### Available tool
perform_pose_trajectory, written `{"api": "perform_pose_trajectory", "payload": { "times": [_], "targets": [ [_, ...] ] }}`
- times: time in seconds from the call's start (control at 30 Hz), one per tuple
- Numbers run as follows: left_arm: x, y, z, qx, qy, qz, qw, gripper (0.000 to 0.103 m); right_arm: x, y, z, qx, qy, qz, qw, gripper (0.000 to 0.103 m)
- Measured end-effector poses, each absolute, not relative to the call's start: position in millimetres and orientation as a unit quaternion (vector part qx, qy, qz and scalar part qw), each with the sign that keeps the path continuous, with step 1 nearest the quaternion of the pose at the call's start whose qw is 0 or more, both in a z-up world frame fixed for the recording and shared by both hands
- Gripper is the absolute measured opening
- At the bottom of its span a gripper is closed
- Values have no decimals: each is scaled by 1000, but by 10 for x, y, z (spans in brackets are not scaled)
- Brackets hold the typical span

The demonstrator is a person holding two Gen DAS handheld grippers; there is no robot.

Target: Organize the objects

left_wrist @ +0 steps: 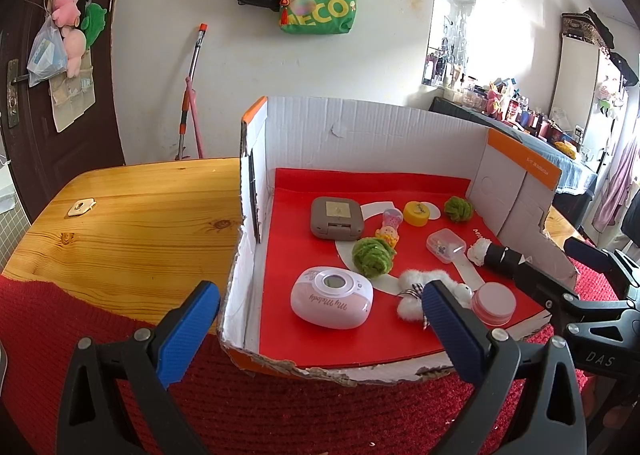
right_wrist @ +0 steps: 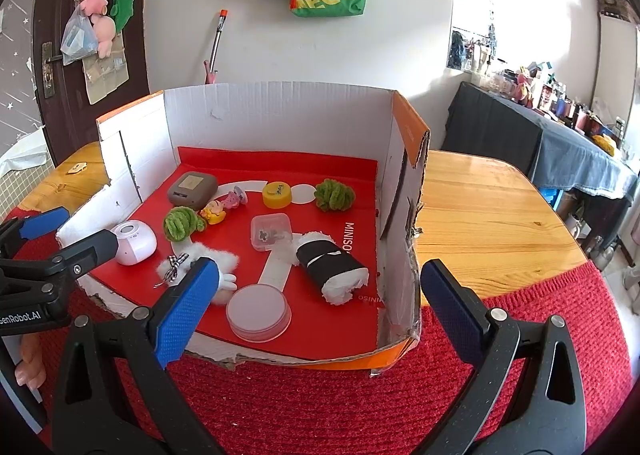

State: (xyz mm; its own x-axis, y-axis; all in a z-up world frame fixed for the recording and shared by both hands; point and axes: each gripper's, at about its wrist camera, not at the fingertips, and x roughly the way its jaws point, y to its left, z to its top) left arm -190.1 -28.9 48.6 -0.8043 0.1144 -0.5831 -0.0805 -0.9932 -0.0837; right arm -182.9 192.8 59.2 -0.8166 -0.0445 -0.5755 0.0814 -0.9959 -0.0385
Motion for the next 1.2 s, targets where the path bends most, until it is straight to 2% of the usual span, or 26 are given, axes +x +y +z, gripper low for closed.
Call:
{"api": "perform_pose_trajectory", "payload": {
  "times": [1.2],
  "targets": [
    [-1881, -305, 487, -306, -36, 950, 57, 103, -1836, 1943, 571, 306, 33, -951, 33, 103]
  ]
}}
